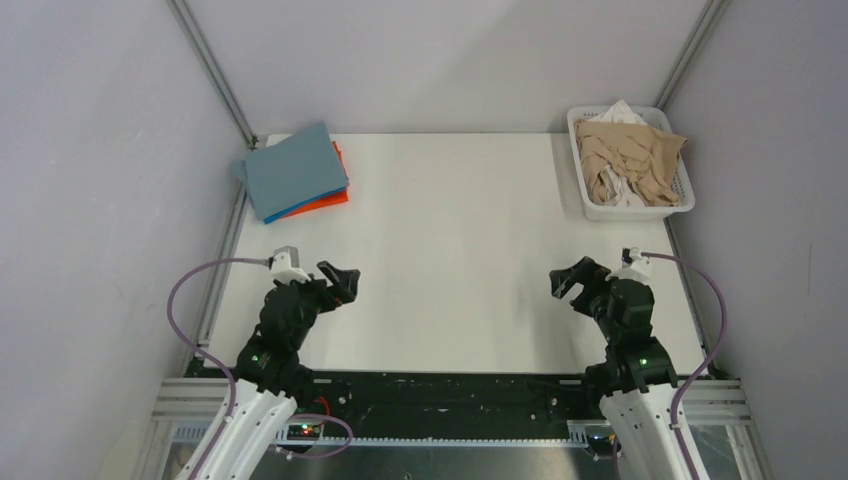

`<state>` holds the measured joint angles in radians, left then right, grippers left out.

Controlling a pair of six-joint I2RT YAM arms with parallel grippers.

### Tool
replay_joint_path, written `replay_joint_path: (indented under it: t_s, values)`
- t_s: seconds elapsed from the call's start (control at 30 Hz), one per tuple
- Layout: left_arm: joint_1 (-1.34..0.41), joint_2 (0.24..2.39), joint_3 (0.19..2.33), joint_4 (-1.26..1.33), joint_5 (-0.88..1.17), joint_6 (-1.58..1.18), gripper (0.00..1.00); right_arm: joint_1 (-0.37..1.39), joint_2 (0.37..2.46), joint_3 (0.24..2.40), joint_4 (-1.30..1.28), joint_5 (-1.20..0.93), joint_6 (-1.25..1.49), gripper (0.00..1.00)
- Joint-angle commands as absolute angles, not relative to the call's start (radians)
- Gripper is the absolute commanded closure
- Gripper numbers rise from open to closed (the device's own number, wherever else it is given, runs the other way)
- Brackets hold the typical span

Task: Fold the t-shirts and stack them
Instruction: Grab crumpled tshirt from bin with the right arm

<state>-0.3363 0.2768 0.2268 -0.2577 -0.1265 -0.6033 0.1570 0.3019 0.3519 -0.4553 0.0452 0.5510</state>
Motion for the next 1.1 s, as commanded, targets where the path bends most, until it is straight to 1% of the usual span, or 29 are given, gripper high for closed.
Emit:
replay_joint_path:
  t_s: [0.0,0.1,0.2,0.3,0.33,0.37,0.47,0.5,0.6,0.63,0.67,0.77,0.8,0.83,0.87,0.9,0.93,0.97,1.03,1.07]
  values:
    - [-0.341,0.303,0.315,-0.236,-0.137,-0.616,0.0,0.155,0.31,0.415,-0.364,0.021,0.574,0.0]
    - [-0.341,0.341,0.344,-0.236,-0.164,-0.608,0.0,0.155,0.343,0.449,-0.288,-0.014,0.578,0.01]
    - [-0.341,0.384,0.387,-0.235,-0.183,-0.596,0.0,0.153,0.456,0.535,-0.226,-0.026,0.561,0.01]
    - [-0.341,0.446,0.419,-0.232,-0.214,-0.579,0.0,0.139,0.634,0.639,-0.213,-0.011,0.517,0.01]
    - [-0.341,0.458,0.432,-0.227,-0.224,-0.576,0.0,0.132,0.674,0.705,-0.223,0.012,0.512,0.0]
    - [-0.341,0.487,0.444,-0.221,-0.23,-0.57,0.0,0.113,0.764,0.743,-0.253,0.039,0.51,0.01]
    - [-0.341,0.557,0.465,-0.205,-0.254,-0.56,0.01,0.029,0.961,0.961,-0.336,0.046,0.497,0.0]
    - [-0.341,0.57,0.471,-0.194,-0.258,-0.56,0.02,0.019,1.069,1.008,-0.375,0.044,0.486,0.01]
    - [-0.341,0.621,0.476,-0.172,-0.274,-0.548,0.02,-0.066,1.326,1.22,-0.417,0.03,0.464,0.01]
    - [-0.341,0.628,0.474,-0.163,-0.277,-0.544,0.02,-0.077,1.37,1.299,-0.422,0.02,0.454,0.0]
    - [-0.341,0.64,0.474,-0.161,-0.284,-0.537,0.02,-0.098,1.462,1.338,-0.424,0.015,0.448,0.0]
    - [-0.34,0.653,0.469,-0.157,-0.303,-0.532,0.02,-0.131,1.649,1.578,-0.48,0.039,0.411,0.0]
    - [-0.339,0.654,0.468,-0.156,-0.305,-0.533,0.02,-0.135,1.746,1.635,-0.514,0.045,0.381,0.0]
    - [-0.34,0.653,0.463,-0.151,-0.309,-0.531,0.02,-0.137,1.797,1.751,-0.529,0.06,0.362,0.0]
    - [-0.34,0.65,0.461,-0.146,-0.311,-0.529,0.02,-0.138,1.888,1.808,-0.557,0.081,0.328,0.0]
    - [-0.339,0.65,0.458,-0.143,-0.314,-0.526,0.02,-0.138,1.936,1.917,-0.568,0.089,0.308,0.0]
    - [-0.339,0.648,0.454,-0.136,-0.317,-0.523,0.02,-0.139,2.024,1.968,-0.581,0.106,0.266,0.0]
    - [-0.34,0.646,0.452,-0.135,-0.321,-0.519,0.02,-0.139,2.064,2.067,-0.588,0.117,0.246,0.0]
    - [-0.339,0.647,0.446,-0.127,-0.33,-0.513,0.02,-0.14,2.2,2.184,-0.603,0.125,0.191,0.04]
    - [-0.339,0.649,0.444,-0.125,-0.334,-0.512,0.02,-0.14,2.225,2.213,-0.598,0.123,0.161,0.05]
